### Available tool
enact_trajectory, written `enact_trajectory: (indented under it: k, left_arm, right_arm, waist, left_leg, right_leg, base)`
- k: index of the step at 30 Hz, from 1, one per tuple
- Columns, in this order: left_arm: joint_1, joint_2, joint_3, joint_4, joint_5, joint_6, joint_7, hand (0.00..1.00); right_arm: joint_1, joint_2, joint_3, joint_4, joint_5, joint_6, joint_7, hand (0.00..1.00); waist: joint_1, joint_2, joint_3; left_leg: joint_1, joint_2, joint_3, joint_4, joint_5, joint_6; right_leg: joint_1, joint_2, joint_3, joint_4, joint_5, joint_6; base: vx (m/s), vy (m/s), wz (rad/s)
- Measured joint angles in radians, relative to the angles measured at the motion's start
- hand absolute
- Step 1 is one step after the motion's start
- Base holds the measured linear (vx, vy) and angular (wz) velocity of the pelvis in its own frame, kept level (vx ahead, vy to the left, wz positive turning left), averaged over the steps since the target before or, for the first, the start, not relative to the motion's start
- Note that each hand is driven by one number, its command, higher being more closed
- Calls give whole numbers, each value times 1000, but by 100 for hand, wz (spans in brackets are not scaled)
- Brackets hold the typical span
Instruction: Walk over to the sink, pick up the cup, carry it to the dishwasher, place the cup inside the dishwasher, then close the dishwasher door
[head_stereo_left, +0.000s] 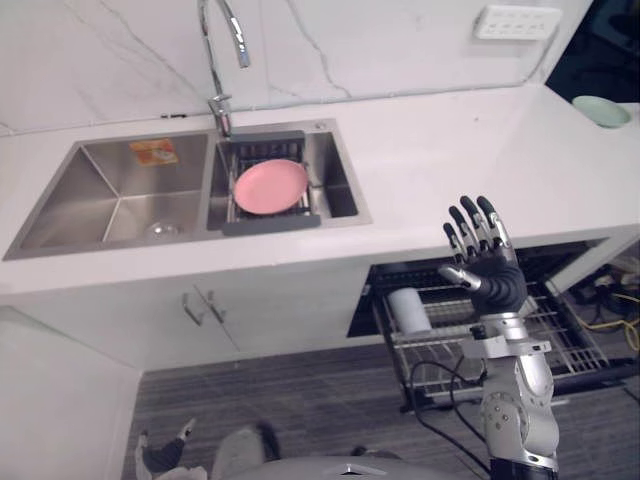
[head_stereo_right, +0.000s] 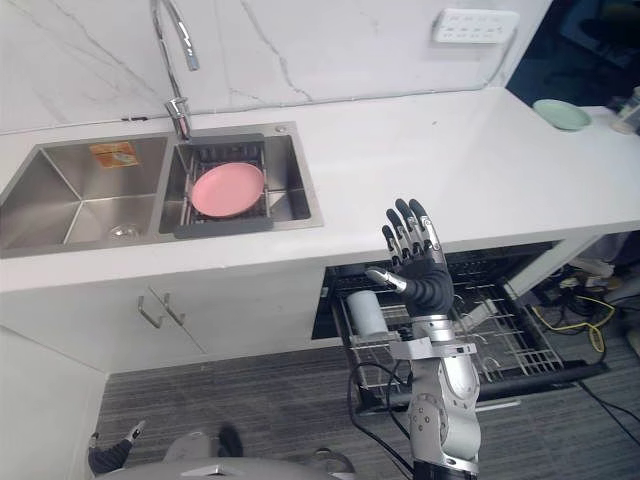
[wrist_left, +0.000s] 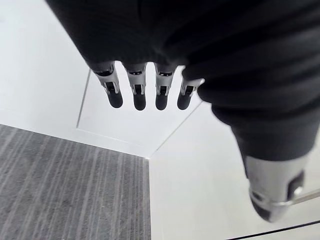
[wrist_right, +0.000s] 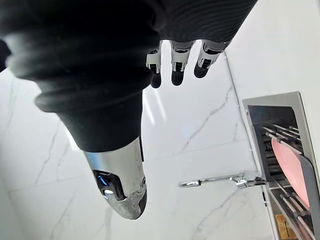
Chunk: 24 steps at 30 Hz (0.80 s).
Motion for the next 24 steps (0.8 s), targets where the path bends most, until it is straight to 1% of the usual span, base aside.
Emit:
enact_trajectory:
  k: [1,2,3,4,5,6,7,8,9,10,11,12,13,14,15,16,17,18,19,20,21,22,23,24]
  left_arm:
    - [8,-6,-22,-19,0,-1,-2,0]
    - [26,-5,-25,-73,13,-17,-4,0]
    - [35,-6,-25,-94,21,-30,-3,0]
    - [45,-2,-25,-120,42,-51,-3,0]
    - [59,4,-62,-138,63,-55,-13,0]
    - [59,11,-75,-147,70,-54,-25,0]
    - [50,46,-111,-156,72,-50,-55,0]
    - [36,71,-126,-159,72,-48,-74,0]
    - [13,88,-147,-155,72,-40,-95,0]
    - [-11,93,-166,-155,81,-35,-112,0]
    - [-28,96,-199,-155,85,-30,-121,0]
    - [-37,100,-245,-151,87,-12,-129,0]
    - [-32,98,-248,-142,87,1,-126,0]
    - [-21,96,-250,-146,77,5,-117,0]
    - [-23,100,-252,-142,74,26,-110,0]
    - [-24,103,-250,-142,68,39,-110,0]
    - [-21,104,-252,-142,57,48,-114,0]
    - [-20,109,-262,-142,57,52,-135,0]
    - [-18,112,-264,-142,57,55,-144,0]
    - [-8,128,-264,-148,54,56,-160,0]
    - [3,146,-264,-155,54,55,-170,0]
    - [-2,156,-274,-128,68,55,-181,0]
    - [-1,161,-292,-94,87,59,-174,0]
    - [0,160,-289,-84,87,62,-162,0]
  right_arm:
    - [2,3,33,-10,-1,-6,-1,0]
    - [-4,2,80,-20,-2,-17,0,0]
    - [-11,1,110,-18,-6,-18,3,0]
    - [-38,7,162,3,-22,-23,14,0]
    - [-55,3,188,2,-23,-29,16,0]
    - [-62,5,190,3,-26,-36,19,0]
    - [-57,14,192,7,-32,-42,18,0]
    - [-52,12,190,8,-35,-50,18,0]
    - [-53,12,174,8,-43,-53,16,0]
    - [-53,14,170,8,-43,-53,9,0]
    - [-53,16,170,8,-43,-53,9,0]
    - [-53,20,172,7,-43,-53,9,0]
    - [-53,20,172,6,-43,-53,9,0]
    - [-53,20,171,6,-42,-58,9,0]
    - [-58,17,173,7,-42,-58,7,0]
    - [-63,16,177,7,-43,-58,7,0]
    - [-71,16,177,7,-43,-59,7,0]
    - [-90,13,174,8,-44,-61,2,0]
    - [-97,13,175,9,-44,-62,1,0]
    - [-107,16,176,9,-43,-68,-1,0]
    - [-113,17,178,9,-43,-72,0,0]
    - [-131,2,182,40,-43,-74,2,0]
    - [-148,-7,182,49,-43,-73,3,0]
    - [-146,-12,177,45,-42,-74,6,0]
  waist:
    - [-3,-4,-6]
    - [3,-29,13]
    - [13,-35,20]
    - [35,-48,21]
    - [50,-40,15]
    - [47,-38,12]
    - [39,-60,-1]
    - [28,-81,-12]
    - [13,-87,-16]
    - [11,-88,-16]
    - [8,-90,-15]
    - [-1,-98,-17]
    - [-5,-99,-19]
    - [-12,-98,-20]
    - [-18,-99,-22]
    - [-18,-100,-25]
    - [-22,-90,-26]
    - [-32,-70,-17]
    - [-35,-66,-19]
    - [-40,-79,-26]
    - [-45,-100,-32]
    - [-41,-86,-40]
    - [-39,-82,-42]
    - [-38,-81,-44]
  left_leg:
    - [17,-16,3,11,-30,-23]
    - [-4,-13,-3,112,-74,-62]
    - [-29,-5,-32,187,-83,-69]
    - [-116,2,-97,343,-102,-62]
    - [-106,4,-138,249,-108,-59]
    - [-101,6,-128,236,-126,8]
    - [-78,-34,-99,214,-144,25]
    - [-65,-65,-85,192,-154,42]
    - [-49,-84,-76,186,-165,68]
    - [-21,-88,-58,172,-165,91]
    - [16,-97,-53,147,-169,96]
    - [82,-114,-53,94,-172,101]
    - [113,-121,-53,69,-175,102]
    - [147,-124,-52,42,-179,101]
    - [187,-124,-51,4,-176,99]
    - [198,-122,-52,-6,-174,96]
    - [208,-116,-57,-16,-171,90]
    - [219,-101,-77,-22,-164,76]
    - [221,-99,-90,-22,-163,65]
    - [223,-121,-113,-15,-167,47]
    - [227,-144,-132,-13,-168,46]
    - [240,-139,-158,-13,-167,35]
    - [252,-128,-177,-14,-166,27]
    - [253,-125,-185,-18,-173,24]
  right_leg:
    - [9,9,51,9,-30,-14]
    - [6,7,106,28,-48,-16]
    - [6,5,129,34,-53,-7]
    - [11,1,172,37,-58,-9]
    - [2,4,203,28,-76,-5]
    - [1,-1,218,34,-87,11]
    - [-5,-43,229,56,-116,-2]
    - [-6,-69,230,79,-127,-1]
    - [-32,-86,229,162,-130,11]
    - [-71,-92,233,266,-132,31]
    - [-114,-92,236,402,-128,71]
    - [-176,-89,234,599,-101,142]
    - [-206,-84,234,682,-97,149]
    - [-252,-71,215,783,-105,134]
    - [-318,-68,146,841,-125,85]
    - [-342,-67,117,837,-134,69]
    - [-376,-65,79,810,-146,47]
    - [-410,-49,24,695,-147,22]
    - [-418,-35,4,619,-131,7]
    - [-411,-17,-15,421,32,-44]
    - [-412,-13,-16,339,146,-72]
    - [-389,-7,-10,332,130,-88]
    - [-350,8,2,275,134,-80]
    - [-332,15,7,243,135,-69]
  base:
    - [284,153,-13]
    - [257,142,-13]
    - [205,154,-58]
    - [173,173,-92]
    - [167,195,-91]
    - [188,247,-66]
    - [221,260,-28]
    - [323,281,-15]
    - [353,231,-8]
    - [302,178,-16]
    - [292,159,-21]
    - [236,112,-17]
    - [293,129,-10]
    - [340,118,2]
    - [326,106,6]
    - [255,65,18]
    - [253,18,43]
    - [250,6,54]
    - [289,4,76]
    - [174,-3,62]
    - [225,-50,57]
    - [191,-108,11]
    - [157,-124,-15]
    - [68,-117,-38]
